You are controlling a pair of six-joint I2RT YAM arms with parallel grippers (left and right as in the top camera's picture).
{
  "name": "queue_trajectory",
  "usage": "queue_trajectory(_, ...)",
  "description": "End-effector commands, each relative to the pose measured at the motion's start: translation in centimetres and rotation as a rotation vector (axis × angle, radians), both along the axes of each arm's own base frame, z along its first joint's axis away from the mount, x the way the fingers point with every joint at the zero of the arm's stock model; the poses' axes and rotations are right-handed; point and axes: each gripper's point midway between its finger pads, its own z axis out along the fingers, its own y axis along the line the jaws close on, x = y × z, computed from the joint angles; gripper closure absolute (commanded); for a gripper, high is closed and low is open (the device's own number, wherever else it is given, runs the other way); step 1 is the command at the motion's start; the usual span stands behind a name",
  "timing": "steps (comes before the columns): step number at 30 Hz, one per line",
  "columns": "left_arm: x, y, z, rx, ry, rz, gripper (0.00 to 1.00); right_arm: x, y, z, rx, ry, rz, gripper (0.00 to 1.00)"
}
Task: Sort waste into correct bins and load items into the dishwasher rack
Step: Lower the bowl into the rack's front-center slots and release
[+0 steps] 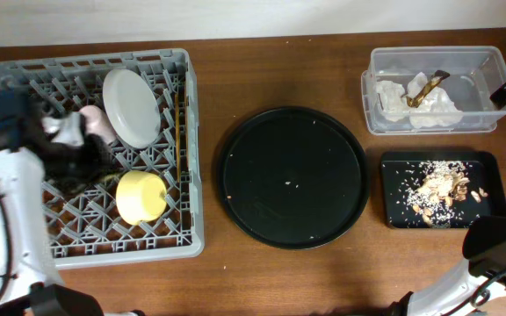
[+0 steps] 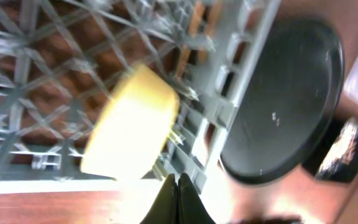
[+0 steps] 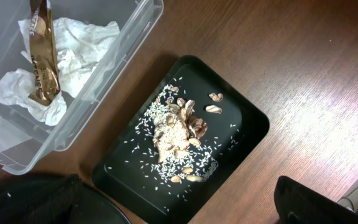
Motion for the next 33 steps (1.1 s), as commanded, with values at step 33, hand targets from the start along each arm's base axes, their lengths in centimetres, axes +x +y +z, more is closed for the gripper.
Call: queue_trajectory(33, -0.9, 3.6, -9.4, 0.701, 0.241, 0.138, 1.00, -0.2, -0.3, 0.6, -0.018, -0.009, -0.004, 0.01)
